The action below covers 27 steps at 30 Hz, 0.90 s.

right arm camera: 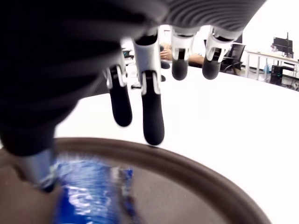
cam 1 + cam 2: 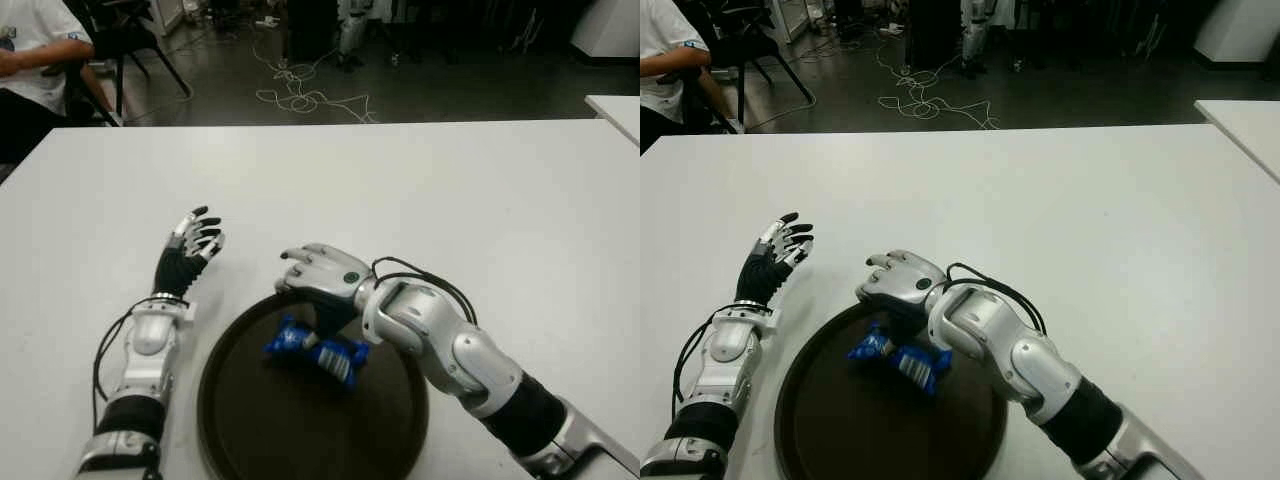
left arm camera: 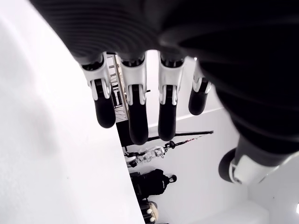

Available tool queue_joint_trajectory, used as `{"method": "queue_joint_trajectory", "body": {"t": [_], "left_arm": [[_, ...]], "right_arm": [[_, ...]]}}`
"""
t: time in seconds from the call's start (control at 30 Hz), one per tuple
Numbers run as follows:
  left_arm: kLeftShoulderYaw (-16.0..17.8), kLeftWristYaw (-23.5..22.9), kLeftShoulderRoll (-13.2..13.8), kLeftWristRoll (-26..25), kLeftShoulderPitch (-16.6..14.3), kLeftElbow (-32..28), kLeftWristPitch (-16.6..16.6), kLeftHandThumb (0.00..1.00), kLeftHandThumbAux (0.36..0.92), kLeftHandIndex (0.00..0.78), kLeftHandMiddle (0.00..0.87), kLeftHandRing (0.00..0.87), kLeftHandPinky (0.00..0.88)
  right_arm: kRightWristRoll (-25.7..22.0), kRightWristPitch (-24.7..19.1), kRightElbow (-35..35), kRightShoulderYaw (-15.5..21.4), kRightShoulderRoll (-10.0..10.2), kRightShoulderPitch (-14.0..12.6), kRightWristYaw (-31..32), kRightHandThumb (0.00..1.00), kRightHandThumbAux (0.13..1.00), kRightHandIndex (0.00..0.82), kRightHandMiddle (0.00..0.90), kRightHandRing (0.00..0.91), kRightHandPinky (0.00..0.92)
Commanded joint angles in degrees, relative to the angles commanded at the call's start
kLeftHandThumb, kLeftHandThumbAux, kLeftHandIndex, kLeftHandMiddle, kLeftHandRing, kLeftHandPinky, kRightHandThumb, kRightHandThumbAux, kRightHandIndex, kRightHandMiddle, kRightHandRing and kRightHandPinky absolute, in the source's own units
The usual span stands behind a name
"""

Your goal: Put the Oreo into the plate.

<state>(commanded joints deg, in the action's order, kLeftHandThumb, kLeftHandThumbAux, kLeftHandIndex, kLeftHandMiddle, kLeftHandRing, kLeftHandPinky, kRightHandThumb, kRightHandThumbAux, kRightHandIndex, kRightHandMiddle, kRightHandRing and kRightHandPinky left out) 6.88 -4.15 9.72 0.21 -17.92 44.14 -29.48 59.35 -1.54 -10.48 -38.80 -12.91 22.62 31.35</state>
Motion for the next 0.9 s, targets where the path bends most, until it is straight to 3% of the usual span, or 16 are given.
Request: {"method": "queue_joint_trajectory", "body": {"t": [0.6, 0.9], "left_arm": [[-0.35, 1.27, 0.18, 0.98, 0.11, -0.05, -0.48, 0.115, 0.606, 0.127, 0.243, 0.226, 0.192], [-0.26, 1.13, -0.06, 0.82, -0.44, 0.84, -0.40, 0.114, 0.614, 0.132, 0.241, 0.228, 0.209]], "right_arm": [[1.39, -2.39, -0.72, -0.09, 0.39, 0.71, 2.88, 0.000, 0.615, 0.000, 0.006, 0.000, 0.001], [0.97, -1.74, 0.06, 0.73, 0.08, 0.48, 0.63, 0.000, 0.634, 0.000, 0.015, 0.000, 0.010]]}}
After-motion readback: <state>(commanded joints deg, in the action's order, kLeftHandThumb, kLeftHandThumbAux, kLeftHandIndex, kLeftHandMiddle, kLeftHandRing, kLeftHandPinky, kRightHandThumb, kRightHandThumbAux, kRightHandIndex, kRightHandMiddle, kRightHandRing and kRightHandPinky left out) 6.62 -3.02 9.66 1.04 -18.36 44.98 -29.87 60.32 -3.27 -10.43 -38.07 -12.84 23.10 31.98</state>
